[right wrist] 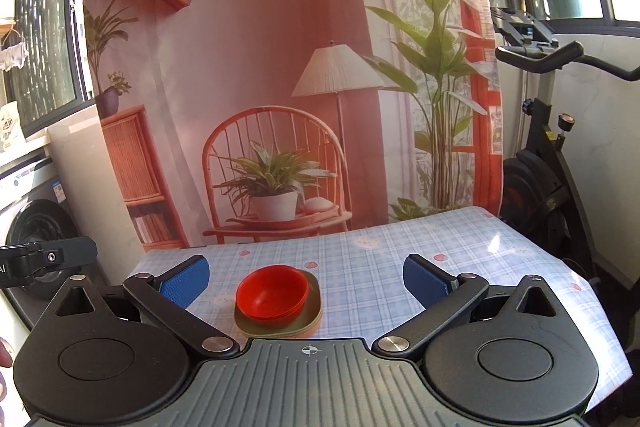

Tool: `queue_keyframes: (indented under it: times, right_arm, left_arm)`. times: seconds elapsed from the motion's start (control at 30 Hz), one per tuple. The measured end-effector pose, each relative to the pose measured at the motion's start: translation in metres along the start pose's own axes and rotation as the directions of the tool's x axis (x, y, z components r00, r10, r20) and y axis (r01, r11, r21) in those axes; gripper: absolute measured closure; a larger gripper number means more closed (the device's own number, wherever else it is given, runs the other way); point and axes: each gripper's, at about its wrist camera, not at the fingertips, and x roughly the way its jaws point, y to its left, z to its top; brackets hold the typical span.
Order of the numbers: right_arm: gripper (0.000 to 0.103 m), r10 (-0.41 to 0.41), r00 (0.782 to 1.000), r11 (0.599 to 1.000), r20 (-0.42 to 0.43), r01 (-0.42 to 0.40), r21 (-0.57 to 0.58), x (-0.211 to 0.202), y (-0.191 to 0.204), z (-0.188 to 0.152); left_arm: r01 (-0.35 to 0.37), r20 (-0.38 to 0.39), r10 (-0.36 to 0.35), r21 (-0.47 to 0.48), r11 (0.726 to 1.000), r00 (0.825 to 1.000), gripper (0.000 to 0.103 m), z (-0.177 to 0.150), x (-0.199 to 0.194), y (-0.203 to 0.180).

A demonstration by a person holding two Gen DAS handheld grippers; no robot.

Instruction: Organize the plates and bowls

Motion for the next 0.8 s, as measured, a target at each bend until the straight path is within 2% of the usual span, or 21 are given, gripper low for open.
queue_keyframes:
  times: [0.2, 0.47, 0.8]
  right_arm:
    - [0.0, -0.006, 0.998, 1.0, 0.055, 0.007, -0.027, -0.042, 0.007, 0.005]
    - [0.0, -0.019, 0.998, 0.998, 0.059, 0.022, -0.051, -0.063, 0.012, 0.006]
    - [0.0, -0.008, 0.998, 0.998, 0.057, 0.011, -0.056, -0.063, 0.017, 0.003]
  left_arm:
    - [-0.062, 0.06, 0.057, 0.086, 0.994, 0.997, 0.0, -0.003, -0.034, -0.019]
    - [-0.034, 0.085, 0.027, 0.091, 0.995, 0.996, 0.0, -0.004, -0.057, -0.027]
    - [-0.036, 0.081, 0.032, 0.05, 0.998, 0.996, 0.0, -0.006, -0.055, -0.019]
